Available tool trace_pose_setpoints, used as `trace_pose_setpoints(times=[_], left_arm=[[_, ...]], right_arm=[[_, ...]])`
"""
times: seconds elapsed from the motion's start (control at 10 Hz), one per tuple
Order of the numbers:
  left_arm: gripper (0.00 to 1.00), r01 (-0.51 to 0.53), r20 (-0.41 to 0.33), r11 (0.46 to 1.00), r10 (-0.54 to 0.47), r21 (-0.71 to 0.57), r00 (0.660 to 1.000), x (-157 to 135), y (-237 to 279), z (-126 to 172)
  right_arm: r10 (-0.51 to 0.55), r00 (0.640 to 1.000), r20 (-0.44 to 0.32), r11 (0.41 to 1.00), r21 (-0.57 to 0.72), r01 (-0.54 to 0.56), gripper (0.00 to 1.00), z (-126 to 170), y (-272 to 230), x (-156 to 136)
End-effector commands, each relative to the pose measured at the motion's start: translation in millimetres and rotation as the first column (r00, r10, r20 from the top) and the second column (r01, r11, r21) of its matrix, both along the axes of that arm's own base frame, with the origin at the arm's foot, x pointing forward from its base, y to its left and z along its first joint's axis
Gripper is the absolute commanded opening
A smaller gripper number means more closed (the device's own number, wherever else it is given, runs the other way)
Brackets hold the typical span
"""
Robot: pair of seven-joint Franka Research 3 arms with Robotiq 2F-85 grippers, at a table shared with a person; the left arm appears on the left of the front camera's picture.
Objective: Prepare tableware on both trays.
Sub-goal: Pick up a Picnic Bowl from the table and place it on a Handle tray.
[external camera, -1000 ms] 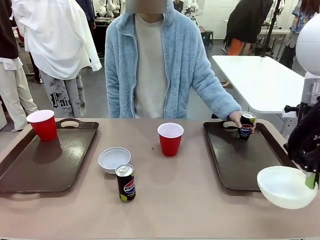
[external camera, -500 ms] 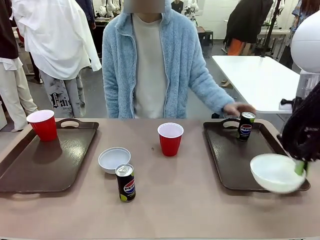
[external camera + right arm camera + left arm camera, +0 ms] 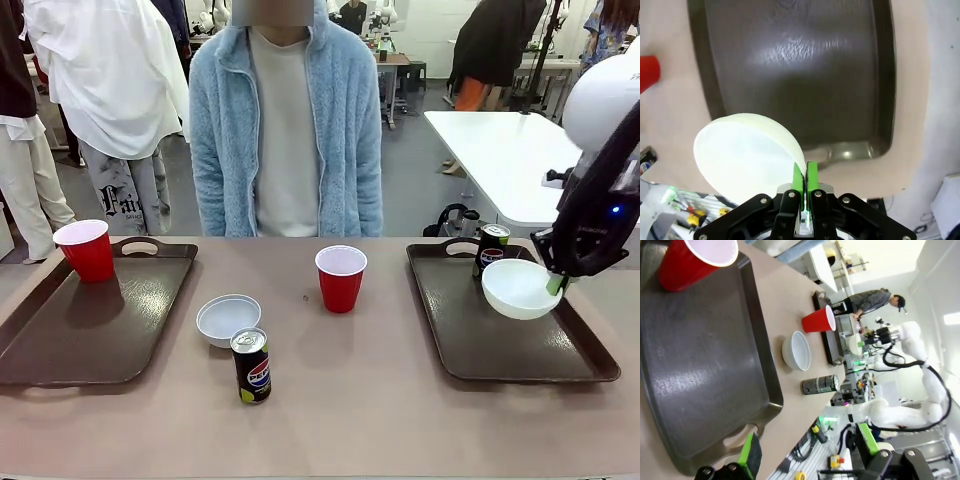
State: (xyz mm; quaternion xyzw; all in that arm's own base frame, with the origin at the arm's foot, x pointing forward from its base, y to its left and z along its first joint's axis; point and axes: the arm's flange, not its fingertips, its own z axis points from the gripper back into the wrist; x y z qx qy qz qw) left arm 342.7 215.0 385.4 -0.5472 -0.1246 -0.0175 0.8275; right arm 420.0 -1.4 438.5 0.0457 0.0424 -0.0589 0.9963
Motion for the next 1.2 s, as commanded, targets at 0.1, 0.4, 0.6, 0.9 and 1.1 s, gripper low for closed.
trace_pose_setpoints(times=[0.1, 0.4, 0.6, 0.9, 1.1], left_arm=[[1.0, -0.008, 0.004, 1.0, 0.008, -0.019, 1.0, 0.4, 0.6, 3.5], [1.0, -0.008, 0.004, 1.0, 0.008, -0.019, 1.0, 0.4, 0.6, 3.5], [1.0, -0.008, 0.004, 1.0, 0.008, -0.019, 1.0, 0.4, 0.6, 3.5], [1.0, -0.008, 0.004, 1.0, 0.008, -0.019, 1.0, 0.4, 0.6, 3.5], [1.0, -0.008, 0.004, 1.0, 0.008, -0.019, 1.0, 0.4, 0.6, 3.5]], right_arm=[[0.015, 1.0, -0.006, 0.998, 0.066, -0.015, 0.0, -42.5, -9.8, 29.9], [-0.001, 1.0, -0.006, 0.998, 0.07, 0.002, 0.0, -62.1, -17.5, 35.7], [-0.007, 1.0, -0.008, 0.999, 0.052, 0.007, 0.0, -71.0, -21.3, 38.7], [-0.01, 1.0, -0.025, 0.999, 0.038, 0.011, 0.0, -74.4, -25.0, 38.0], [0.001, 1.0, -0.025, 0.999, 0.05, 0.0, 0.37, -73.1, -25.6, 36.1]])
